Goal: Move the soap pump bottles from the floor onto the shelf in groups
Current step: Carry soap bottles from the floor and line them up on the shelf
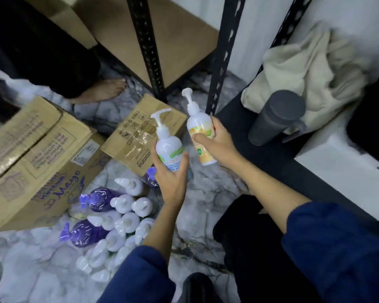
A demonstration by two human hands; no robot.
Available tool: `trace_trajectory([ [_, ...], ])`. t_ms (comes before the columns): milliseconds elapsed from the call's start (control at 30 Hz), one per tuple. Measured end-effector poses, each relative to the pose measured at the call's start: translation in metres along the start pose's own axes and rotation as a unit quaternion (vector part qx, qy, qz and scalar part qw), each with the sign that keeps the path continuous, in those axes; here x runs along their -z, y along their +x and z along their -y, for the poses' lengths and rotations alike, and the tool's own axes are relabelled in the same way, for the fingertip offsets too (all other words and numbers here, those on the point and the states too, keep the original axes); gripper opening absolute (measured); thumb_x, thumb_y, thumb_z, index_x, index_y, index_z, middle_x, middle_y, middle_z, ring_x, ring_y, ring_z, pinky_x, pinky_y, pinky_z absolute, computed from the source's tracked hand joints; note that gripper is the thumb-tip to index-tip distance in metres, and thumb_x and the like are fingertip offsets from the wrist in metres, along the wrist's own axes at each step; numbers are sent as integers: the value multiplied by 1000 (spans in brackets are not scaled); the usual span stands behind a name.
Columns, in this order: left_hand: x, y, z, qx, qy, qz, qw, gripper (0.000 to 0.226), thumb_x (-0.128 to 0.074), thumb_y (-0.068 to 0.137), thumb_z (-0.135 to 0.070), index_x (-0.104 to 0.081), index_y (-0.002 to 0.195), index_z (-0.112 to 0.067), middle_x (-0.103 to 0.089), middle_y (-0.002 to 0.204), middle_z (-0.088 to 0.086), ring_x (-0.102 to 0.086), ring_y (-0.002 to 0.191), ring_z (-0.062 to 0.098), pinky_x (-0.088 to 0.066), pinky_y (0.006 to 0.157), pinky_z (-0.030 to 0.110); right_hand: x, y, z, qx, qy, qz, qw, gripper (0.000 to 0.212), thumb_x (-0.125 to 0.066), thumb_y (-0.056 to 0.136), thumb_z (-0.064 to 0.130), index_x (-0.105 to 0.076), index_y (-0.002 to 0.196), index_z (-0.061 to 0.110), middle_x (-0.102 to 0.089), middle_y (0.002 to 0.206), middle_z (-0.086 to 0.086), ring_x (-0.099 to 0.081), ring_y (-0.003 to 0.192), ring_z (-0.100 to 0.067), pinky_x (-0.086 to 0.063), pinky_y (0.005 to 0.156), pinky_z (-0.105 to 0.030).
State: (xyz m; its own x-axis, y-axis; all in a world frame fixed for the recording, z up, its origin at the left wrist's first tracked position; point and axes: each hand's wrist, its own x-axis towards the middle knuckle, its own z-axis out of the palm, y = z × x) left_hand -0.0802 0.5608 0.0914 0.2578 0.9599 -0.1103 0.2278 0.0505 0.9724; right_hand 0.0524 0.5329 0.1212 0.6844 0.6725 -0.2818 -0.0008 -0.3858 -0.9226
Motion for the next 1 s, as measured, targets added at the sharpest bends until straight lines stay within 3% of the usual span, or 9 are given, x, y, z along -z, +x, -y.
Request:
trace_trajectory([
  [67,6,4,-30,-29,-11,-12,999,68,-70,84,-25,-31,140,-26,-53,122,-11,-54,91,-14,-36,77,-4,8,-11,31,28,-5,-13,1000,42,-70,74,26,-53,112,33,-64,91,13,-63,92,-15,-51,89,-41],
  [167,15,9,-77,-72,-37,-32,996,66,-69,86,-24,-32,140,-29,-51,115,-17,-52,88,-22,-34,71,-6,21,-29,81,73,7,-20,997,46,-69,74,28,-51,116,32,-64,95,9,-64,91,-17,-53,87,-43],
  [333,27,14,-156,-137,-89,-26,986,65,-69,85,-22,-29,132,-41,-54,110,-18,-57,87,-13,-44,74,7,47,-63,160,156,41,-45,986,43,-68,82,11,-46,116,27,-59,94,4,-60,83,-13,-52,75,-23],
  [400,31,11,-186,-157,-108,-21,981,65,-69,85,-23,-30,134,-41,-56,115,-9,-57,89,-10,-46,75,7,56,-78,188,180,42,-67,980,44,-70,79,19,-44,111,35,-61,96,5,-62,89,-16,-53,84,-34],
  [467,35,5,-217,-180,-121,-27,976,66,-69,85,-28,-31,136,-41,-56,113,-14,-58,90,-9,-48,84,18,67,-94,214,204,45,-91,974,49,-70,70,33,-44,110,40,-63,100,4,-63,95,-20,-52,87,-45],
  [533,35,-3,-249,-199,-136,-35,970,66,-69,84,-31,-30,136,-42,-56,112,-15,-58,91,-3,-47,88,25,81,-109,238,231,46,-110,966,51,-66,64,39,-47,111,38,-64,98,4,-64,92,-20,-53,85,-48],
  [600,34,-12,-280,-212,-154,-33,965,66,-68,84,-31,-30,138,-42,-55,112,-12,-57,91,4,-43,82,18,98,-125,260,258,50,-134,955,46,-65,64,38,-50,108,38,-65,92,5,-66,88,-19,-54,83,-49],
  [833,5,-55,-371,-295,-222,34,929,68,-67,86,-26,-29,141,-36,-51,107,-19,-53,79,-21,-41,69,2,176,-180,314,320,47,-238,916,42,-70,79,21,-48,113,33,-61,95,6,-63,92,-19,-53,86,-44],
  [1000,-35,-95,-420,-322,-276,113,898,70,-69,84,-28,-29,140,-36,-51,116,-17,-58,95,-5,-50,87,24,239,-210,325,320,49,-319,891,50,-68,69,34,-49,116,30,-64,101,0,-63,95,-20,-51,89,-47],
])
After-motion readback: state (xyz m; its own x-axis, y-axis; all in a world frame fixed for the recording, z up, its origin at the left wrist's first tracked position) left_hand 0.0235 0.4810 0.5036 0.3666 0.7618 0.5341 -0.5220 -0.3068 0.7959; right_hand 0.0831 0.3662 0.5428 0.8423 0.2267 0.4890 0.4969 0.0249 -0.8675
